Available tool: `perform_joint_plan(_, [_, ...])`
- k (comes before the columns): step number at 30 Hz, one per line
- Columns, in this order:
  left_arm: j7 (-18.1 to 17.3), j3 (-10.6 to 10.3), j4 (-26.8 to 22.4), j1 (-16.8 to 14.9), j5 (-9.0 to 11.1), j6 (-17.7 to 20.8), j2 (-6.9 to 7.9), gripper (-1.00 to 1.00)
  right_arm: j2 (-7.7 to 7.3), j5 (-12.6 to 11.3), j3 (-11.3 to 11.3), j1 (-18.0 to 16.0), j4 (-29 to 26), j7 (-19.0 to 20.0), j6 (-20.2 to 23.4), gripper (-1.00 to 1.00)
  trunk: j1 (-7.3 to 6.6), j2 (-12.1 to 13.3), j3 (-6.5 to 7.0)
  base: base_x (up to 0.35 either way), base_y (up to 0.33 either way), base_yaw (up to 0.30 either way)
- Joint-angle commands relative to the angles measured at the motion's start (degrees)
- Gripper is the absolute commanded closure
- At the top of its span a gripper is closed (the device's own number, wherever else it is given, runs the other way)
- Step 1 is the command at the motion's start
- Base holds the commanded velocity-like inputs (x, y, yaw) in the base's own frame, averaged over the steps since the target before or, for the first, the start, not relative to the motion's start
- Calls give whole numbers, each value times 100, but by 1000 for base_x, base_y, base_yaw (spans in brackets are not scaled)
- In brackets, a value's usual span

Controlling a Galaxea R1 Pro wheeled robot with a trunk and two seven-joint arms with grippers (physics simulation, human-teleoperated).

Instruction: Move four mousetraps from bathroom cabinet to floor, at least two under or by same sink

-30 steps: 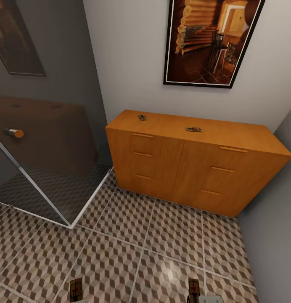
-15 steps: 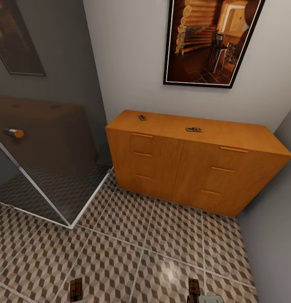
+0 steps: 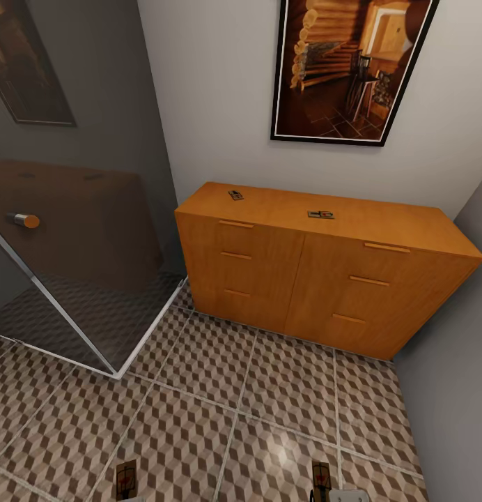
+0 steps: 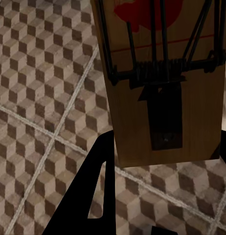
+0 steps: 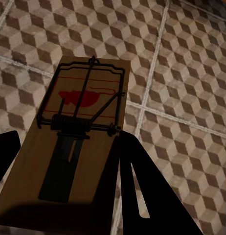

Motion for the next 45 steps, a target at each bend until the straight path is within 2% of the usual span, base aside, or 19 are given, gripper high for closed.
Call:
perform_joint_plan(1, [46, -47, 18, -8, -1, -20, -3, 100, 0, 38, 19, -3, 7, -27, -3, 100, 0, -2, -4, 0, 0, 0])
perform_joint_plan(45, [46, -47, 18, -6, 0, -20, -3, 100, 0, 38, 19, -4, 7, -27, -3, 100, 0, -2, -4, 0, 0, 0])
